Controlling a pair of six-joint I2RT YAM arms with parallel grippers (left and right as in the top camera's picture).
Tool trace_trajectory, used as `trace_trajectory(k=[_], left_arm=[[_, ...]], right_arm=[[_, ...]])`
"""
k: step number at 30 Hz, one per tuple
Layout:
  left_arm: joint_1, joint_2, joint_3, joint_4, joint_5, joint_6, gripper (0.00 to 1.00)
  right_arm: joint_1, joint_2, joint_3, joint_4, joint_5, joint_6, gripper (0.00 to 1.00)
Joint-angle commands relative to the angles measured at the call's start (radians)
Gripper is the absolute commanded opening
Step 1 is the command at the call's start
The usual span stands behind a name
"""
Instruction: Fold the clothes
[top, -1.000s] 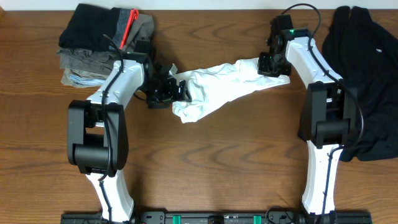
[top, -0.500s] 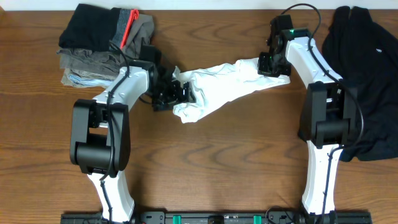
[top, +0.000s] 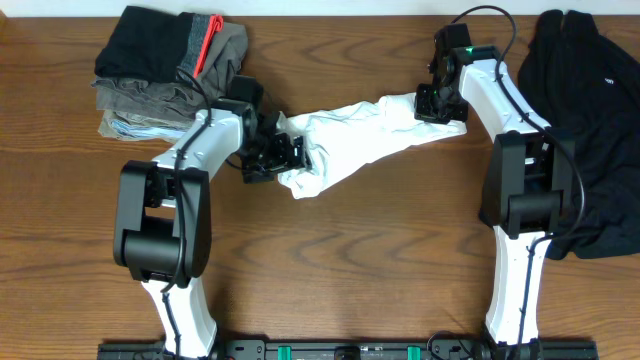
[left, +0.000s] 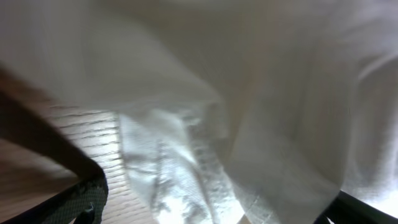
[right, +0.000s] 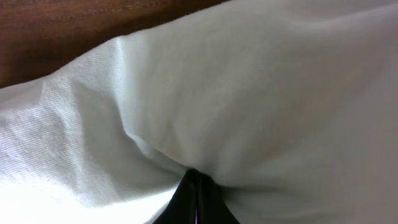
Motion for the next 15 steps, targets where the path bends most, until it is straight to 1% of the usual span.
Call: trace_trajectory(k=[1, 5, 6, 7, 9, 10, 12, 13, 15], left_arm=[[-0.056, 0.013, -0.019, 0.027, -0.001, -0.031, 0.96], [-0.116, 0.018, -0.019, 0.089, -0.005, -0.093, 0.95], [-0.129, 0.02, -0.019, 0.107, -0.006, -0.101, 0.94], [-0.138, 0.024, -0.019, 0.123, -0.013, -0.108, 0.89], [-0.147, 0.028, -0.019, 0.138, -0.06, -0.145, 0.8], [-0.147, 0.028, -0.019, 0.14, -0.092, -0.164, 0.73], [-0.14, 0.028, -0.019, 0.139, -0.148, -0.18, 0.5], [-0.131, 0.028, -0.019, 0.138, -0.166, -0.18, 0.4], [-0.105, 0.028, -0.019, 0.135, -0.17, -0.18, 0.31]], right_arm=[[0.01, 0.011, 0.0, 0.004, 0.003, -0.016, 0.02], [0.01, 0.011, 0.0, -0.003, 0.003, -0.016, 0.02], [0.01, 0.011, 0.0, -0.008, 0.003, -0.016, 0.02], [0.009, 0.011, 0.0, -0.011, 0.003, -0.016, 0.02], [0.009, 0.011, 0.0, -0.018, 0.003, -0.023, 0.02], [0.009, 0.011, 0.0, -0.021, 0.003, -0.026, 0.02], [0.009, 0.011, 0.0, -0.026, 0.003, -0.031, 0.02], [0.009, 0.011, 0.0, -0.029, 0.003, -0.031, 0.02], [0.009, 0.011, 0.0, -0.033, 0.003, -0.031, 0.01]])
